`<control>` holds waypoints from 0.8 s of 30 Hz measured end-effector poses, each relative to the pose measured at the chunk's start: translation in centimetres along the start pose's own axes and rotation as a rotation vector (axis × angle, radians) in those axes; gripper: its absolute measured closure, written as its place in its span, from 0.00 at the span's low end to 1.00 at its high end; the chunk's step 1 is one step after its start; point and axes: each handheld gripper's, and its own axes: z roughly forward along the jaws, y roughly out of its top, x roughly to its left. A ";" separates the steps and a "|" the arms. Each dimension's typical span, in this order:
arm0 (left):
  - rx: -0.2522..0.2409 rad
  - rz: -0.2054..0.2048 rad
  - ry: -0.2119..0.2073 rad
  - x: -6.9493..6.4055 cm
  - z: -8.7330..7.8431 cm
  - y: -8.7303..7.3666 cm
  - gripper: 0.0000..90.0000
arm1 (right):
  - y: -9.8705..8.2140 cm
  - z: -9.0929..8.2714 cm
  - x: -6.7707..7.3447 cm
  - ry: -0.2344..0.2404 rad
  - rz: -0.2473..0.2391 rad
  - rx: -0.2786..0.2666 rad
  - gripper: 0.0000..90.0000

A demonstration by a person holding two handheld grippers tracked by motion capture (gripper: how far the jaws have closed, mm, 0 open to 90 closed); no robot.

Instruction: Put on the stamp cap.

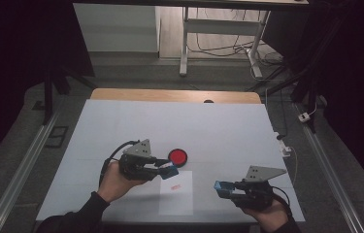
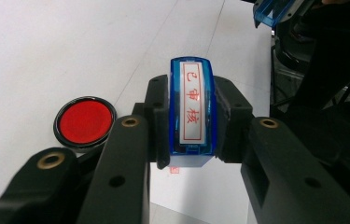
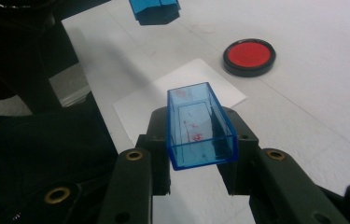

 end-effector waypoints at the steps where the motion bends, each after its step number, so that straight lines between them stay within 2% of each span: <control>1: 0.000 0.001 0.000 0.0 0.0 0.0 0.78 | 0.1 0.2 0.0 0.005 -0.005 0.000 0.76; 6: 0.008 0.002 0.000 0.0 -0.1 0.1 0.78 | 0.8 1.1 0.0 0.034 -0.029 0.009 0.76; 16: 0.009 -0.013 -0.001 0.2 -0.4 0.2 0.78 | 2.4 3.0 0.1 0.063 -0.075 0.004 0.76; 24: 0.003 -0.008 -0.001 0.3 -0.7 0.3 0.78 | 3.4 4.8 0.1 0.090 -0.101 0.016 0.76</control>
